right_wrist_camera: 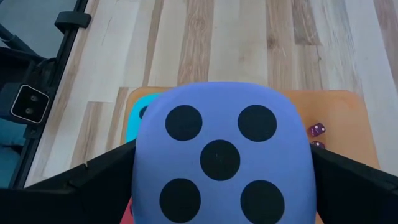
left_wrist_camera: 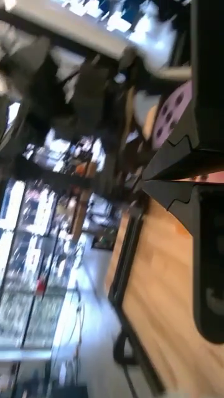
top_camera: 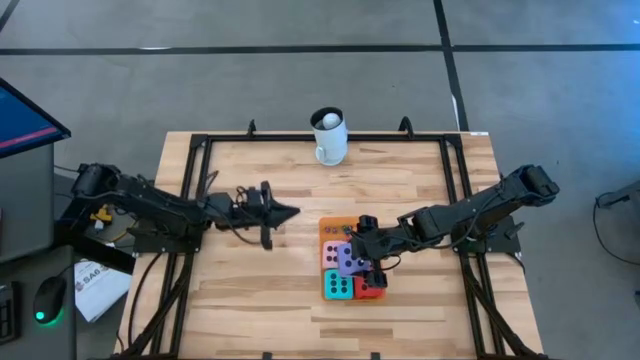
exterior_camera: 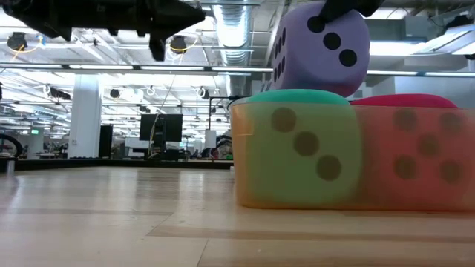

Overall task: Pick & Place Dice
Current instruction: Put the large purple dice into the orange bin

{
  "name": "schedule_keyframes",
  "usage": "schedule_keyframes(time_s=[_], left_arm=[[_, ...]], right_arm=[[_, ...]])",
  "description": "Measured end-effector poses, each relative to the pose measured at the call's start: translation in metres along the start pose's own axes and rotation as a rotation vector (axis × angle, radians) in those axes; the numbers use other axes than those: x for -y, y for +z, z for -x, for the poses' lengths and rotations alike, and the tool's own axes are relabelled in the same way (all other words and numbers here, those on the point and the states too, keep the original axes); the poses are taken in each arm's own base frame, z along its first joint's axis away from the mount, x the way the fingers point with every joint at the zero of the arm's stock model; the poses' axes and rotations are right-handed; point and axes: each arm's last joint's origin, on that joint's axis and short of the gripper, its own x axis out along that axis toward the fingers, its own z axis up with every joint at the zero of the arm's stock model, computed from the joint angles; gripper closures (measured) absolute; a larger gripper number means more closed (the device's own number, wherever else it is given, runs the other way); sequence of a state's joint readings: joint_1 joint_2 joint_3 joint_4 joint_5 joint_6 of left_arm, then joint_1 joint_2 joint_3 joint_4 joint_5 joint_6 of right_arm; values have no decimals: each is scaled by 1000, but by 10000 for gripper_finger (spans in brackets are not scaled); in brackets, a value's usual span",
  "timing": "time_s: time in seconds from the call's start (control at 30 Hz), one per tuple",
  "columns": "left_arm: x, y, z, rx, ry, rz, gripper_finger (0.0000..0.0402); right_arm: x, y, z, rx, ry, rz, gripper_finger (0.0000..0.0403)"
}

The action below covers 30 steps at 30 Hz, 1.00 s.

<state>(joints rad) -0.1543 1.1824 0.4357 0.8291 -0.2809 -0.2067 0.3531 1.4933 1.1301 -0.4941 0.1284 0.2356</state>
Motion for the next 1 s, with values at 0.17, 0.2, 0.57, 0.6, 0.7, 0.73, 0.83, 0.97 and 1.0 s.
schedule_keyframes(time_s=[0.17,0.2,0.57,0.6,0.7,0.73,0.83,0.97,1.0], left_arm=[[31,-7,-33,-121,-37,-121,401],[35,-10,-41,-153,-27,-144,401],[59,-11,-93,-258,-20,-203,401],[60,-10,-93,-258,-22,-201,401],[66,-14,-93,-268,-45,-200,401],[69,-14,-92,-265,-52,-199,401],[75,-16,-93,-246,-69,-167,401],[82,-28,-101,-242,-86,-169,401],[84,-30,-104,-253,-85,-173,401]], right_arm=[[1,0,0,-4,-3,-2,3],[1,0,0,-3,-3,-2,3],[2,-4,0,-43,-15,4,3],[2,-4,0,-45,-17,4,3],[2,-4,0,-45,-20,4,3],[2,-4,0,-43,-19,4,3],[2,-4,0,-41,-19,4,3],[2,-4,0,-41,-19,4,3],[2,-4,0,-40,-19,3,3]])
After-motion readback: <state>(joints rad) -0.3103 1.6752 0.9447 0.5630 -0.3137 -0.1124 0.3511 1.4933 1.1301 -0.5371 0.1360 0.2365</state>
